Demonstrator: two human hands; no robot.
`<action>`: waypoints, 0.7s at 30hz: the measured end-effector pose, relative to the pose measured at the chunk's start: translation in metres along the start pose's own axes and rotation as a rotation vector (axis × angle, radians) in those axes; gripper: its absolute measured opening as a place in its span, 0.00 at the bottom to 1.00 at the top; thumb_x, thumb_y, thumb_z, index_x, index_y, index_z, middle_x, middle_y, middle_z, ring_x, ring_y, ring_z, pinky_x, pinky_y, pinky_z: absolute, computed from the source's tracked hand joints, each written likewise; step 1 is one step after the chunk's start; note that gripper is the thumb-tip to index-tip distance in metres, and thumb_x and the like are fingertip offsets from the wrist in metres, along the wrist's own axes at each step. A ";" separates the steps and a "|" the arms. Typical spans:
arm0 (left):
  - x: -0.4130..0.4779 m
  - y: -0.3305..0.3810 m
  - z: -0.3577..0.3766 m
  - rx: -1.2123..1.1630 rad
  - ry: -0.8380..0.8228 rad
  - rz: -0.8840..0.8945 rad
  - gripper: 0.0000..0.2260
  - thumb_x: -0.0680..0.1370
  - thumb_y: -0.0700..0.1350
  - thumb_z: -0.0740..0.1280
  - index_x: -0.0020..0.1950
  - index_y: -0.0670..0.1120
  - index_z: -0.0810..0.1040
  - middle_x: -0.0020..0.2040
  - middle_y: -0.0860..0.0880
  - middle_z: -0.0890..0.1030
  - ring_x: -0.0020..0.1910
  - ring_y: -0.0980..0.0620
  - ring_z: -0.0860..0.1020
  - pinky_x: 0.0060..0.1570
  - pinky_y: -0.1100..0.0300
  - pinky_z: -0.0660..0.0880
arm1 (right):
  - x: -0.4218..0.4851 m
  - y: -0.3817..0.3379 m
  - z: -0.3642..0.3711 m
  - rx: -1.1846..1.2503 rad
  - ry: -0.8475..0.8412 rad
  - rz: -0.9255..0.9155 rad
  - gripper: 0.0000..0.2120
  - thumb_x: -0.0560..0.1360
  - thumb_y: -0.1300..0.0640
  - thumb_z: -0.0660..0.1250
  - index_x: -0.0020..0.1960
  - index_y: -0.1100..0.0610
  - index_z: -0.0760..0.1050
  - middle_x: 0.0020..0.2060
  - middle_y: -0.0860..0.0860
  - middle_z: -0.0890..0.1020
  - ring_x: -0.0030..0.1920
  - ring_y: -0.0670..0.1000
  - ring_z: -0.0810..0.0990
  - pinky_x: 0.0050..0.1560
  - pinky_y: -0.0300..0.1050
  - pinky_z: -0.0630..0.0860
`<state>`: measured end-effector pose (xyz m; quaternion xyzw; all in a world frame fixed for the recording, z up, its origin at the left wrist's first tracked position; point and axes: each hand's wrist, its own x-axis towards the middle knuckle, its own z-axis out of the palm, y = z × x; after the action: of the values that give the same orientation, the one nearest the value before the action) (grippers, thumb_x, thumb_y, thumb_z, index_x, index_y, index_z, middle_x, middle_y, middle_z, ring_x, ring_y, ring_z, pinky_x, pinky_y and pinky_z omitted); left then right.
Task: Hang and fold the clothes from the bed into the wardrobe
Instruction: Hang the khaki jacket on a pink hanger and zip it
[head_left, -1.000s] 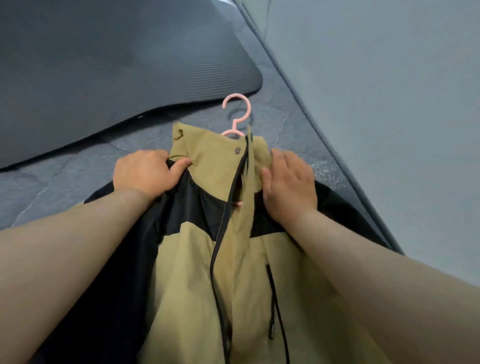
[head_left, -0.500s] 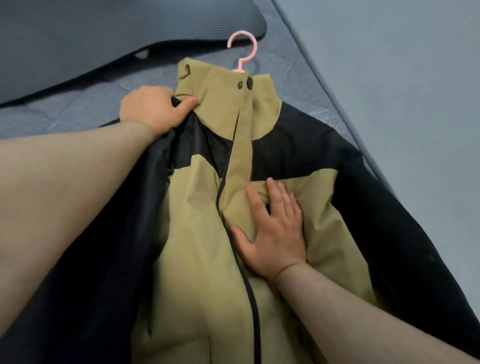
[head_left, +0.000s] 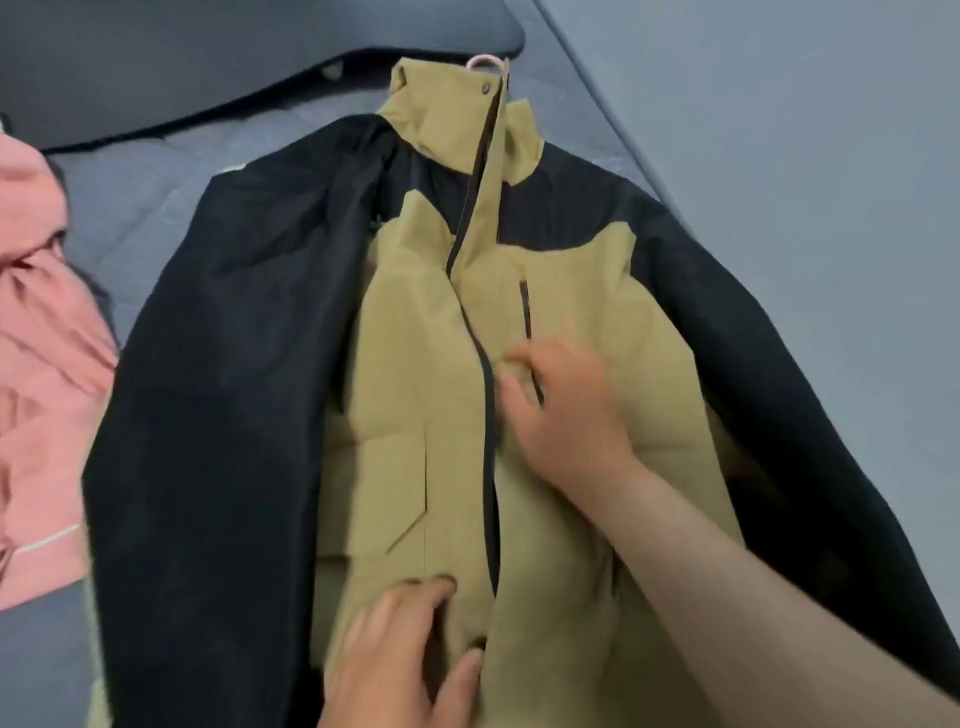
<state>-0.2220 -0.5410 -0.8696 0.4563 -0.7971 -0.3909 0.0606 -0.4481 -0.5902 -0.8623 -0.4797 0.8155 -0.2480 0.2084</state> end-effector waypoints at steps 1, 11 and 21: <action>-0.012 -0.005 0.006 0.048 -0.040 -0.026 0.30 0.60 0.67 0.64 0.61 0.61 0.70 0.52 0.66 0.71 0.51 0.58 0.76 0.44 0.65 0.72 | -0.038 -0.009 -0.004 0.038 -0.093 -0.002 0.04 0.77 0.50 0.64 0.50 0.47 0.77 0.42 0.40 0.76 0.45 0.40 0.73 0.50 0.39 0.71; -0.054 -0.005 0.029 0.302 -0.129 -0.075 0.51 0.65 0.76 0.60 0.78 0.56 0.39 0.78 0.56 0.40 0.76 0.53 0.39 0.76 0.53 0.44 | -0.168 -0.013 0.011 0.064 -0.175 0.378 0.06 0.76 0.51 0.68 0.51 0.47 0.72 0.47 0.42 0.74 0.48 0.43 0.74 0.49 0.36 0.71; -0.109 -0.029 0.048 0.233 0.144 -0.091 0.37 0.57 0.62 0.79 0.62 0.49 0.75 0.60 0.49 0.72 0.61 0.47 0.69 0.62 0.45 0.69 | -0.206 0.001 0.022 -0.330 0.068 -0.115 0.11 0.67 0.69 0.68 0.42 0.55 0.77 0.40 0.49 0.76 0.42 0.51 0.74 0.46 0.43 0.75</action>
<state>-0.1611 -0.4374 -0.8938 0.5227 -0.8092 -0.2643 0.0463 -0.3425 -0.4119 -0.8590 -0.5447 0.8228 -0.1384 0.0846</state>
